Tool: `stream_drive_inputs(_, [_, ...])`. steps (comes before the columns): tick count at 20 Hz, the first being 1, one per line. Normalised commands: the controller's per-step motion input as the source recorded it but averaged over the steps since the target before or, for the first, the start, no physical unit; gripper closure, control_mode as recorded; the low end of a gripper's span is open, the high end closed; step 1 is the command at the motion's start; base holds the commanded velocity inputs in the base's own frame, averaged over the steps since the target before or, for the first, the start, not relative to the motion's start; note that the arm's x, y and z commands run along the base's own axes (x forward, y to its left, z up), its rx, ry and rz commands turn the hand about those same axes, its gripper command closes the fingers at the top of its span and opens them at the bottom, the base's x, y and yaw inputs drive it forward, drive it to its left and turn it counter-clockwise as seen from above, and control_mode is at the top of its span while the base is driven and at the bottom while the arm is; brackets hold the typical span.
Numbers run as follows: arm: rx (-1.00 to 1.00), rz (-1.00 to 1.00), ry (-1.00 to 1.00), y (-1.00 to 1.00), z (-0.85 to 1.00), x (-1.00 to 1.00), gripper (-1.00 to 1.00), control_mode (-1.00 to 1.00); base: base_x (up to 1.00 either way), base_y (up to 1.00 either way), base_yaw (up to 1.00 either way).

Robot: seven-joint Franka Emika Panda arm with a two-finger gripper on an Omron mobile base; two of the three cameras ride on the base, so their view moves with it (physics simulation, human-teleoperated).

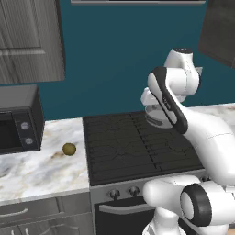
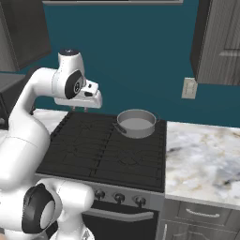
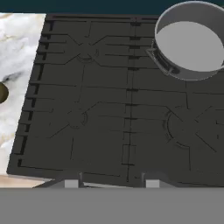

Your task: Turn on the burner for the pot on the stove. Wait thirty seconds for the pot to heat up. Then add the potato to the pot.

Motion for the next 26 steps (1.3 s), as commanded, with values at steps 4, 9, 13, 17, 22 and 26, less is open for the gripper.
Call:
stream_drive_inputs(4, [0.0,-0.02,-0.07,-0.09,-0.01,-0.3,-1.0,-1.0,0.0,0.0,0.0])
stream_drive_inputs(9, [0.02,-0.2,-0.03,-0.64,-0.17,-0.91,-1.0,-1.0,0.0,0.0,0.0])
stream_drive_inputs(13, [0.0,-0.22,0.0,-0.65,-0.27,-0.93,-1.0,-1.0,0.0,0.0,0.0])
stream_drive_inputs(17, [0.0,-0.16,0.0,-0.47,-0.31,-0.9,-1.0,-1.0,0.0,0.0,0.0])
stream_drive_inputs(22, [0.0,-0.01,0.0,-0.33,-0.48,-0.81,-1.0,-1.0,0.0,0.0,0.0])
stream_drive_inputs(26, [0.0,0.0,0.0,-0.27,-0.44,-0.75,-1.0,-1.0,0.0,0.0,0.0])
